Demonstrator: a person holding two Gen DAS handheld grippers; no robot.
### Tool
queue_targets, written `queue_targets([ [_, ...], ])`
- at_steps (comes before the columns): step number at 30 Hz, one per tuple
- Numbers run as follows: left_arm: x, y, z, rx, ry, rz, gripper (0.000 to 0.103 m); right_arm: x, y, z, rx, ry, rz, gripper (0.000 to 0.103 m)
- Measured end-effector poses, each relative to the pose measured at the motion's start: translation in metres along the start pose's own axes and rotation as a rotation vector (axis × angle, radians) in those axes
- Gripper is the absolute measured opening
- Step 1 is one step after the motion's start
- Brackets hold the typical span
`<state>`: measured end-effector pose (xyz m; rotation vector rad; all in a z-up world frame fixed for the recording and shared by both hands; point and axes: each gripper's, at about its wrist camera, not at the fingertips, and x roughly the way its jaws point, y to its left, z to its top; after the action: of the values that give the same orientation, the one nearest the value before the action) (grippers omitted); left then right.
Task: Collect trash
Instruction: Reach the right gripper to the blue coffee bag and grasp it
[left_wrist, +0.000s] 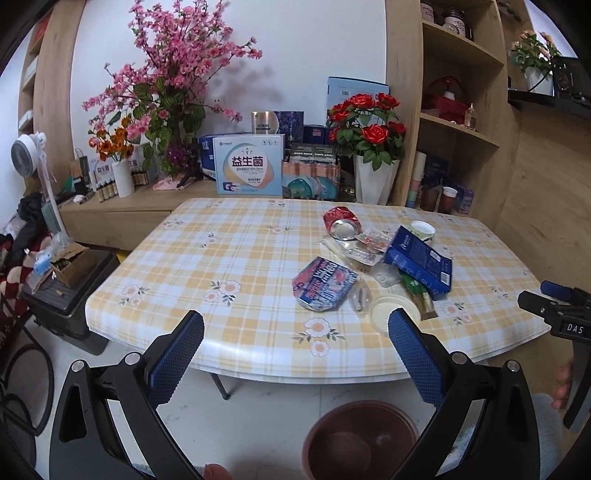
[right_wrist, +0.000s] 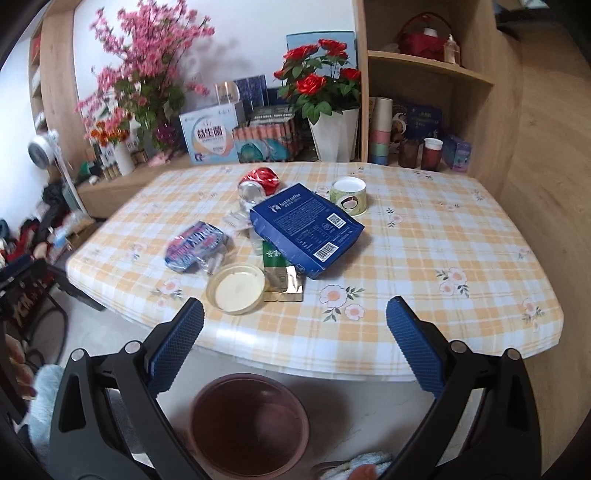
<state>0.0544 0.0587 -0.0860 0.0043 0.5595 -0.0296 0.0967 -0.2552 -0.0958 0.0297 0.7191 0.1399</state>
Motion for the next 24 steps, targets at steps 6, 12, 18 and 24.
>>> queue_targets([
  [6,0.026,0.010,-0.001,-0.002,0.082,0.050,0.098,0.029,0.014,0.004,-0.047,0.046,-0.004,0.097],
  [12,0.041,0.020,-0.008,-0.019,0.103,0.059,0.098,0.058,0.030,-0.001,-0.074,0.073,0.040,0.097],
  [18,0.060,0.026,-0.012,-0.020,0.133,0.057,0.098,0.088,0.048,-0.008,-0.089,0.099,0.082,0.097],
  [24,0.081,0.024,-0.009,-0.006,0.148,0.053,0.098,0.113,0.041,0.013,-0.120,0.093,0.036,0.097],
])
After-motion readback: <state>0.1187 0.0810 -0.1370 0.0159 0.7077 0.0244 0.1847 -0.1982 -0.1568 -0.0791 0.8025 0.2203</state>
